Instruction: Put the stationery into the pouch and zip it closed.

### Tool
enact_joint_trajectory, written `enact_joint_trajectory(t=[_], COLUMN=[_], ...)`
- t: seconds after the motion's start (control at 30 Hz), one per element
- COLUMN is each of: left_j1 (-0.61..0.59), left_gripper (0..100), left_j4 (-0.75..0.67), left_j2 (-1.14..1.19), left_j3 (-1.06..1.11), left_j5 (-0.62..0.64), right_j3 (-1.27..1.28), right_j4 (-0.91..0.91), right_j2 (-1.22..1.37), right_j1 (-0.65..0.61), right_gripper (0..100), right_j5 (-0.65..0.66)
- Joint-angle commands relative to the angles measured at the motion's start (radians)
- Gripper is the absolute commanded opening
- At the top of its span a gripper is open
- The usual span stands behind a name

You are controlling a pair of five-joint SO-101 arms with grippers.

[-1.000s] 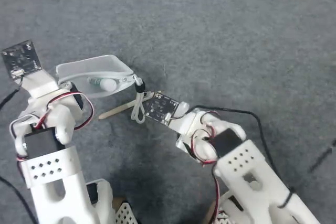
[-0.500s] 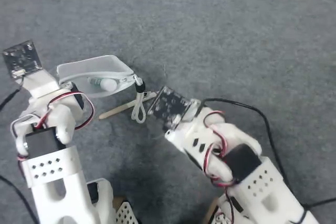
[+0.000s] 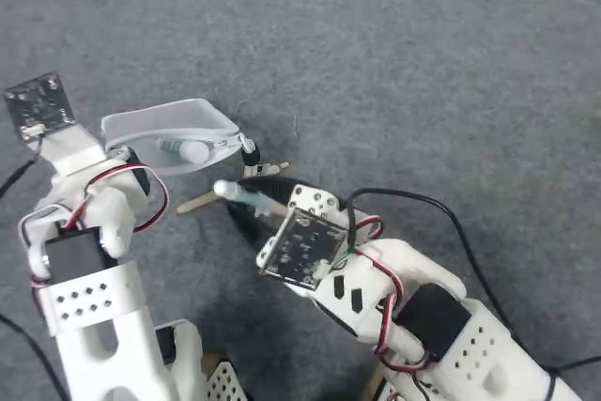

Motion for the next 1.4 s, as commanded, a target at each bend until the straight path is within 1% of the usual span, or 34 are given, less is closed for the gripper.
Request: enact_joint_trajectory(t=[0.0,0.3,0.47,0.57,0.63,0.83,0.9,1.03,1.1,1.17,1.37], left_j1=[0.005,0.005,0.005,0.005,0.005,0.005,0.005,0.006,0.006,0.006,0.006], left_gripper=[1,1,1,1,1,1,1,1,1,1,1], left_j4=[-0.032,-0.034,-0.034,-0.035,-0.035,-0.035,-0.035,-0.035,-0.035,-0.035,-0.035], left_j2=[-0.005,-0.005,-0.005,-0.003,-0.002,-0.002,-0.002,-0.002,-0.002,-0.002,-0.002], left_j3=[-0.002,-0.001,-0.001,-0.001,-0.001,-0.001,-0.001,-0.001,-0.001,-0.001,-0.001], left_j5=[0.011,0.011,0.011,0.011,0.011,0.011,0.011,0.011,0.011,0.011,0.011], right_j3=[-0.074,-0.074,-0.069,-0.069,-0.069,-0.055,-0.011,0.12,0.169,0.198,0.253], right_j4=[-0.102,-0.292,-0.444,-0.452,-0.452,-0.49,-0.576,-0.828,-0.92,-0.952,-0.96], right_j2=[-0.027,-0.027,-0.027,-0.028,-0.028,-0.025,-0.025,-0.025,-0.025,-0.025,-0.025], right_j1=[-0.013,-0.001,0.119,0.173,0.173,0.168,0.168,0.168,0.163,0.157,0.11], right_gripper=[0.6,0.6,0.6,0.6,0.6,0.6,0.6,0.6,0.6,0.6,0.6], right_j5=[-0.018,-0.275,-0.393,-0.462,-0.497,-0.522,-0.522,-0.516,-0.514,-0.517,-0.522])
